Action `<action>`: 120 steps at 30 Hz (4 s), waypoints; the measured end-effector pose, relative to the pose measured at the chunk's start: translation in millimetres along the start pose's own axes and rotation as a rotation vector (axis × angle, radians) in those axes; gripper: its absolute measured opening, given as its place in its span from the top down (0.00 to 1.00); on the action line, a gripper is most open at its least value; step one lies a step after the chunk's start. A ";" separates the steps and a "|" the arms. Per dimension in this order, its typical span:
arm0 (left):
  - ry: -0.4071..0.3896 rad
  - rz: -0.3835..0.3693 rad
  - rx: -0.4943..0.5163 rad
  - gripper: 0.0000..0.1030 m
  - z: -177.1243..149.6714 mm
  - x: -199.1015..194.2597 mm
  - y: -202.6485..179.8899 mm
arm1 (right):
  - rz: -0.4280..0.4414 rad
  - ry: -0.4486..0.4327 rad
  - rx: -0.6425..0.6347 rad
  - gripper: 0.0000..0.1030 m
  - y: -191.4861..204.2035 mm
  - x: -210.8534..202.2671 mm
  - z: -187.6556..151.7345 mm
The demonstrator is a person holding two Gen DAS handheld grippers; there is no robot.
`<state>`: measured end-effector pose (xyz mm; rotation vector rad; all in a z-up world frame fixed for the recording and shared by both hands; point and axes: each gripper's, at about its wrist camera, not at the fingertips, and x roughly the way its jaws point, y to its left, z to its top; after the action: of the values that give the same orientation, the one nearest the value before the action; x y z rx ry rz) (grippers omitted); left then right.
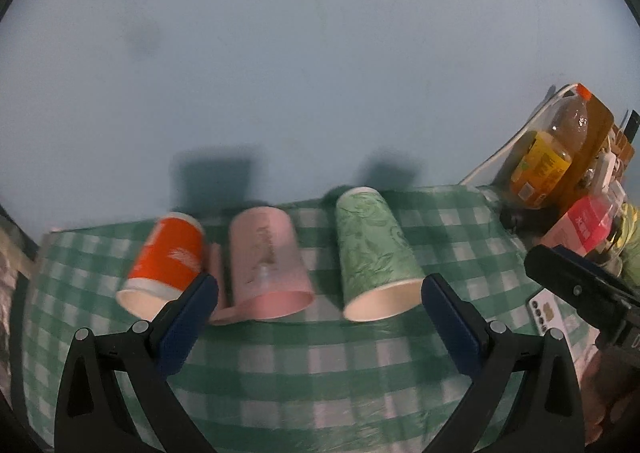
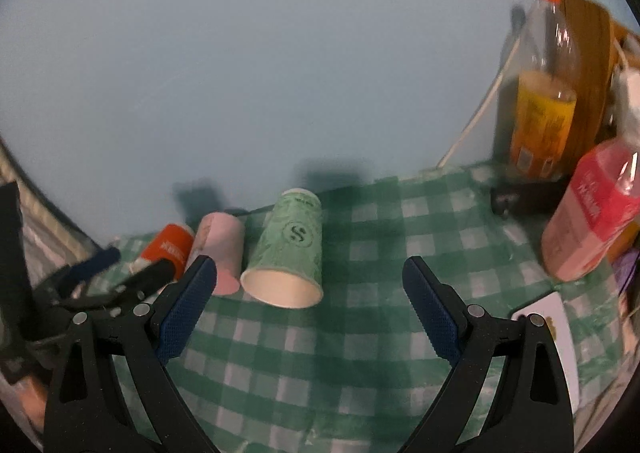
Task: Flip cup upside down
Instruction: 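Move the right gripper toward the green leaf-patterned cup and close on it, then lift the green cup with the right gripper and rotate it mouth-down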
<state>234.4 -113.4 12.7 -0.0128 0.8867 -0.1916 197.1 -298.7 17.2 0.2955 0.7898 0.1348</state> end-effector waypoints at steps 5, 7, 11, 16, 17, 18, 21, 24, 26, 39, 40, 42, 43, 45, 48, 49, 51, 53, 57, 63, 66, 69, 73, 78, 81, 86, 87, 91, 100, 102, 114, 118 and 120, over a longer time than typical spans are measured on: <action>0.086 -0.013 -0.011 0.00 17.5 27.8 -15.1 | 0.023 0.048 0.100 0.10 -21.5 17.3 13.7; 0.112 -0.026 -0.010 0.00 22.7 36.4 -19.1 | 0.014 0.056 0.118 0.10 -25.7 20.8 17.8; 0.187 -0.029 -0.014 0.01 30.3 62.8 -29.3 | -0.001 0.056 0.121 0.10 -30.6 25.4 27.8; 0.281 -0.058 -0.041 0.01 37.0 93.5 -39.8 | -0.049 0.065 0.135 0.10 -42.0 37.6 35.2; 0.290 -0.059 -0.045 0.01 37.9 98.0 -41.6 | -0.061 0.069 0.138 0.10 -44.6 40.5 36.0; 0.307 -0.052 -0.042 0.01 39.1 105.0 -45.0 | -0.068 0.072 0.143 0.10 -47.1 42.9 36.4; 0.335 -0.041 -0.025 0.01 39.0 118.2 -50.4 | -0.073 0.088 0.161 0.10 -56.4 51.5 36.5; 0.363 -0.034 -0.028 0.03 36.8 128.4 -51.3 | -0.077 0.102 0.171 0.10 -61.7 58.1 35.5; 0.372 -0.036 -0.020 0.03 37.2 133.2 -51.1 | -0.075 0.111 0.175 0.10 -64.3 61.2 34.3; 0.463 -0.034 -0.002 0.25 33.0 167.5 -48.6 | -0.086 0.136 0.164 0.10 -67.5 68.4 23.7; 0.461 -0.035 -0.002 0.25 32.8 167.0 -48.0 | -0.087 0.134 0.166 0.10 -67.5 68.2 23.5; 0.460 -0.042 -0.002 0.27 32.5 166.0 -49.2 | -0.084 0.131 0.165 0.10 -66.5 67.0 23.5; 0.459 -0.044 0.000 0.27 31.7 165.5 -49.9 | -0.084 0.132 0.161 0.10 -65.6 66.7 23.2; 0.449 -0.050 0.016 0.27 31.0 158.0 -48.5 | -0.084 0.129 0.155 0.10 -64.4 65.2 22.2; 0.433 -0.061 0.035 0.27 28.5 146.3 -49.1 | -0.077 0.121 0.152 0.10 -63.1 61.5 21.0; 0.431 -0.064 0.042 0.27 27.4 143.2 -50.0 | -0.072 0.119 0.153 0.10 -62.5 59.3 20.4; 0.429 -0.076 0.060 0.27 23.2 132.7 -49.7 | -0.064 0.113 0.158 0.10 -61.6 56.8 19.5; 0.424 -0.084 0.079 0.27 19.9 124.2 -52.1 | -0.058 0.105 0.156 0.10 -59.2 51.2 17.4; 0.399 -0.108 0.121 0.27 7.0 95.1 -48.4 | -0.032 0.098 0.141 0.10 -50.2 39.2 8.6; 0.357 -0.124 0.126 0.27 -24.1 59.6 -27.2 | 0.026 0.095 0.113 0.10 -30.8 22.3 -14.7; 0.347 -0.134 0.102 0.27 -43.8 49.6 -15.5 | 0.058 0.102 0.082 0.10 -15.5 18.3 -28.8; 0.357 -0.163 0.066 0.27 -65.0 41.4 -0.1 | 0.082 0.115 0.049 0.10 0.5 18.4 -43.6; 0.367 -0.159 0.046 0.27 -83.4 32.8 16.5 | 0.127 0.159 0.018 0.10 21.0 28.7 -62.2; 0.384 -0.142 0.021 0.27 -97.8 35.7 31.5 | 0.149 0.204 0.007 0.10 35.1 45.7 -76.6; 0.403 -0.138 0.017 0.27 -104.1 40.4 34.5 | 0.148 0.223 0.004 0.10 36.7 55.3 -81.9; 0.423 -0.145 0.016 0.27 -107.5 44.8 34.0 | 0.144 0.240 0.002 0.10 41.1 59.0 -89.3; 0.424 -0.144 0.015 0.27 -107.4 45.7 33.4 | 0.146 0.242 0.001 0.10 40.9 60.2 -89.3; 0.443 -0.141 0.012 0.23 -106.9 49.0 34.5 | 0.136 0.246 0.000 0.10 41.2 62.6 -90.4; 0.413 -0.155 -0.004 0.19 -95.6 30.4 44.3 | 0.134 0.248 0.003 0.10 46.1 60.8 -87.6; 0.399 -0.162 0.003 0.16 -92.0 20.1 47.8 | 0.134 0.245 0.002 0.10 49.1 59.0 -85.4; 0.328 -0.130 -0.036 0.14 -82.0 -10.6 96.1 | 0.169 0.311 0.026 0.10 77.3 68.8 -80.5; 0.332 -0.117 -0.064 0.14 -83.1 -5.8 112.8 | 0.171 0.361 0.024 0.10 86.2 82.2 -85.6; 0.338 -0.109 -0.076 0.14 -85.3 -0.9 120.5 | 0.167 0.385 0.020 0.10 90.8 89.7 -87.1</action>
<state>187.5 11.0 -51.5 -0.1023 1.2315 -0.2661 196.6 -173.5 -73.4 0.3598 1.1486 0.3482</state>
